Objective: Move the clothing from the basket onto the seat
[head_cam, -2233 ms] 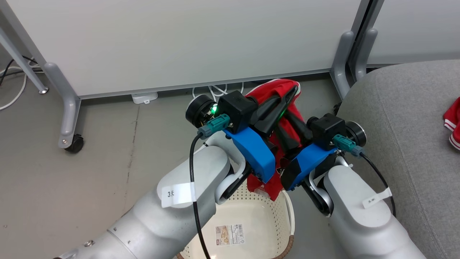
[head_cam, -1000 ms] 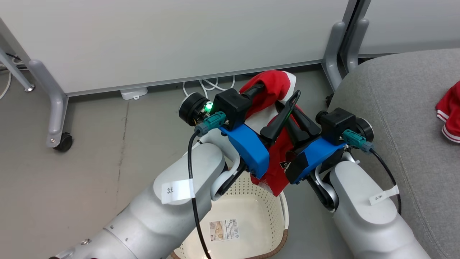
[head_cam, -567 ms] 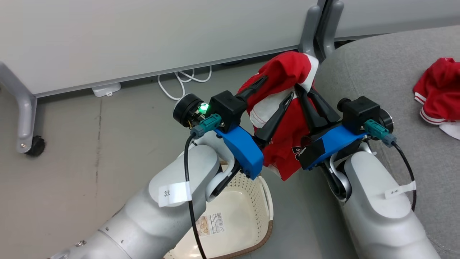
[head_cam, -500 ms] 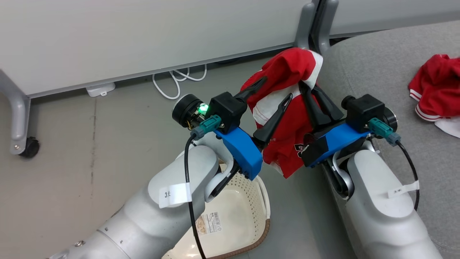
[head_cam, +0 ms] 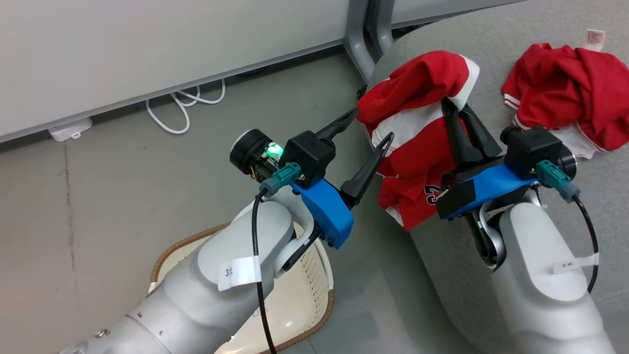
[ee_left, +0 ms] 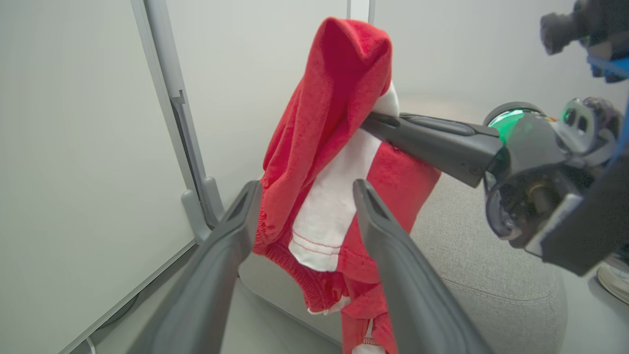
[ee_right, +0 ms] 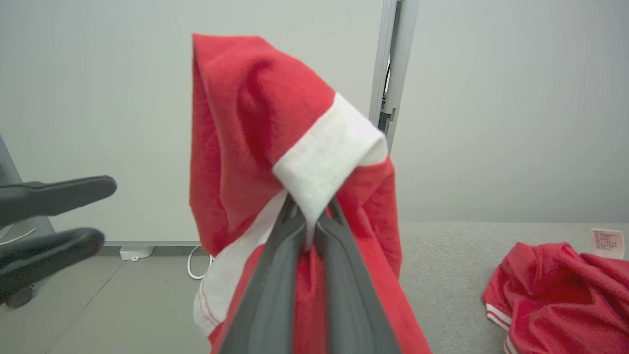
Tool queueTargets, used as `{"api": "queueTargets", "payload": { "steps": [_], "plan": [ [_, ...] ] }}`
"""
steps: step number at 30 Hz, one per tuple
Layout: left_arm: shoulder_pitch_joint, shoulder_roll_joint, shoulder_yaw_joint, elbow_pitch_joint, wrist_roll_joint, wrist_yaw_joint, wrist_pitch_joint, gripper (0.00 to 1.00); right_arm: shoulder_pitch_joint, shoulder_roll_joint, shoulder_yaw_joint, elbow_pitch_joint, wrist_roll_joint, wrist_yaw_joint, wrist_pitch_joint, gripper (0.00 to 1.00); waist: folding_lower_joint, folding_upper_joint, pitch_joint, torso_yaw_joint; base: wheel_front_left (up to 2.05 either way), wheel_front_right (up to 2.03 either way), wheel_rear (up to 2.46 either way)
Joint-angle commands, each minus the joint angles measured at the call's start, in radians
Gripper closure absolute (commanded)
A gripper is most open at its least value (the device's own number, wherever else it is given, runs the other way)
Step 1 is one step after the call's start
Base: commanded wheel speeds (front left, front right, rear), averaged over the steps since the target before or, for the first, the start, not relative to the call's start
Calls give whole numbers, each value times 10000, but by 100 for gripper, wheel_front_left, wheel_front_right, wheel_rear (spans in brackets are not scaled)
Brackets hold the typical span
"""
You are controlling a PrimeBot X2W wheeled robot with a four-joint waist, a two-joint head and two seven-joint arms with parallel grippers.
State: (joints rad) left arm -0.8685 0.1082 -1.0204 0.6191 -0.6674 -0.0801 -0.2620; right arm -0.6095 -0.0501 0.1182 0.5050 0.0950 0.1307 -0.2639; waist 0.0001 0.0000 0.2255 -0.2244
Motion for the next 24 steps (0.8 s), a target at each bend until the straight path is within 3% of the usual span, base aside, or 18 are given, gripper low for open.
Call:
{"api": "queueTargets", "payload": {
  "steps": [1,14,24],
  "plan": [
    [70,48,-59,4,14,4,-43,0,134,-4,-106,-117,-102,1,-5,100,-1,0,91,-289,0,0,0],
    [245,131,-446,10,145,-11,6,0,759,-4,-1024,-851,-365,1,-6,100,-1,0,271,-1453,0,0,0],
    [307,136,-647,-41,159,8,22,0,1455,-4,-1849,-1331,-585,1,-4,100,-1,0,351,-1839,0,0,0]
  ]
}}
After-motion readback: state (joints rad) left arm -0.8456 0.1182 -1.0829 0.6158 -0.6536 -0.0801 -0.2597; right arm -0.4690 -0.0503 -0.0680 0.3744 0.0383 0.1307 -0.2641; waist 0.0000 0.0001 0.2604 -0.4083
